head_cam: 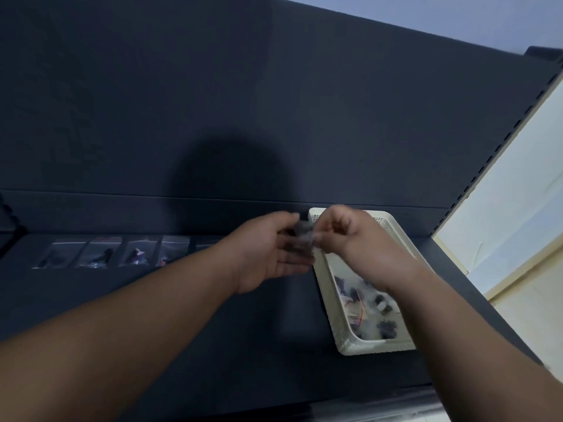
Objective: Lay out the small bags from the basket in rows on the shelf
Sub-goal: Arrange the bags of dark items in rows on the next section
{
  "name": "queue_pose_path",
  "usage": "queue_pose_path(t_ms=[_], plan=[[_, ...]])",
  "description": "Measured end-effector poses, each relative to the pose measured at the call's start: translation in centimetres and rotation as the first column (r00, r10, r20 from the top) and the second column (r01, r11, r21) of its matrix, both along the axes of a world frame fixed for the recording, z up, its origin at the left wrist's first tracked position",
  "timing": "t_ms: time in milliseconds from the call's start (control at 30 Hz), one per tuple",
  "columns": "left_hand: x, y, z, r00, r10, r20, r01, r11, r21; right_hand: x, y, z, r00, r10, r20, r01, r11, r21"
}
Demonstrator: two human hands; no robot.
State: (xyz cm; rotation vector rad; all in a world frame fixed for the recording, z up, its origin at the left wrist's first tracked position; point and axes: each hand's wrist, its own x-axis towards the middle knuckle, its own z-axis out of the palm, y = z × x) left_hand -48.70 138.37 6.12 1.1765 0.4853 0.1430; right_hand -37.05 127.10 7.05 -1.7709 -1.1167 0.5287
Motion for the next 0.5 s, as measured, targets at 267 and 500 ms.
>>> queue_pose_path(t_ms=[267,500], plan=[[-4.6,3.9,-2.6,0.968,0.232,-0.092,-0.227,0.972,0.068,-5.0,4.9,-2.6,0.983,-0.010,-0.182,0.028,0.995,0.097],[-8.6,5.6,-4.0,0.951,0.244,-0.189,-0.224,0.967,0.118,-7.9,8.7,-4.8,0.829,-0.136,-0.542,0.219,0.972,0.091]])
